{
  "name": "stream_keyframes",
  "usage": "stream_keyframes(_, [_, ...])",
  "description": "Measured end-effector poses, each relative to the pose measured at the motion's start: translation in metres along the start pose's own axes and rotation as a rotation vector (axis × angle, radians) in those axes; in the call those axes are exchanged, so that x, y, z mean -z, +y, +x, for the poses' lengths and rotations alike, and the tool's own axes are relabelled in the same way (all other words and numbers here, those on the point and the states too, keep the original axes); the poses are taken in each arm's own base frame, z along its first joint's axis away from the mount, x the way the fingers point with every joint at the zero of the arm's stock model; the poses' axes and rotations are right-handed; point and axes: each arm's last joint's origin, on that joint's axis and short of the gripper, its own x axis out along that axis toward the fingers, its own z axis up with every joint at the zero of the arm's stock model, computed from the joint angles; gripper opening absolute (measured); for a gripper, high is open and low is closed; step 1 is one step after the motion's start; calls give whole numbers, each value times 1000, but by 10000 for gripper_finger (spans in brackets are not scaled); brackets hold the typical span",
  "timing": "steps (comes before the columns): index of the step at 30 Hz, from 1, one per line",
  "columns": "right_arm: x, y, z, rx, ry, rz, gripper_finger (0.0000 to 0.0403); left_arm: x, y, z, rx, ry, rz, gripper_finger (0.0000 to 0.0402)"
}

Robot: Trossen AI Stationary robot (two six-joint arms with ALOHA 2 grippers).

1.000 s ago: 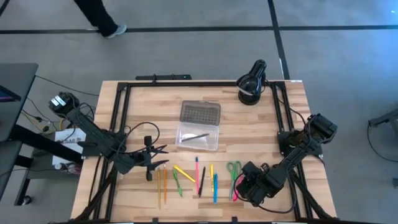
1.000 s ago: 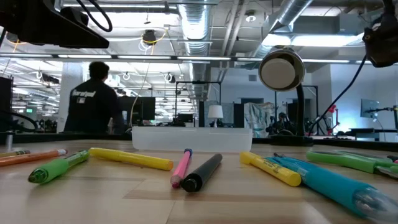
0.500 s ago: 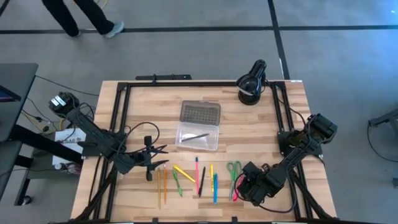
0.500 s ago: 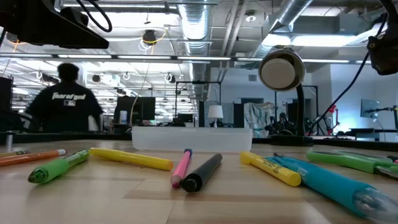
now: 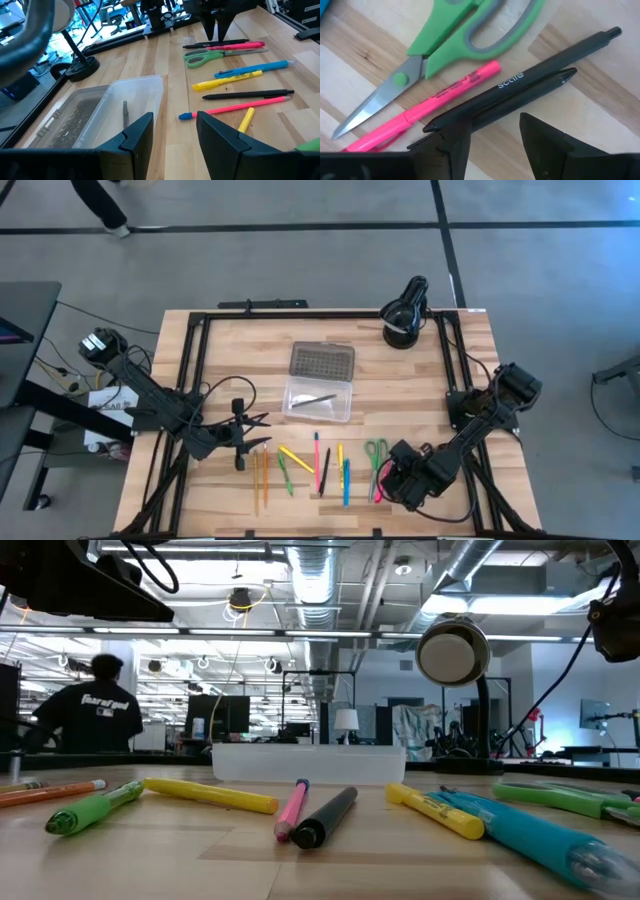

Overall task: Pick & place school supplies into a supply box
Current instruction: Put the right black pen into the transparent supply box

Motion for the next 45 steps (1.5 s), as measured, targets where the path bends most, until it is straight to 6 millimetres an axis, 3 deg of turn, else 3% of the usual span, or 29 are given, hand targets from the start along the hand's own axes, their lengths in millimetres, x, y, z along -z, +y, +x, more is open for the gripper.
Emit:
stream_keyframes(9, [2,2,13,35,54,-19,160,0,0,0,0,2,-6,146])
stream_keyframes(28, [6,-6,10,129,238,-30,103,0,0,0,0,4,-14,146])
stream_keyframes(45, [4,-7,11,142,376,-41,95,0,-1,0,22,5,-23,146])
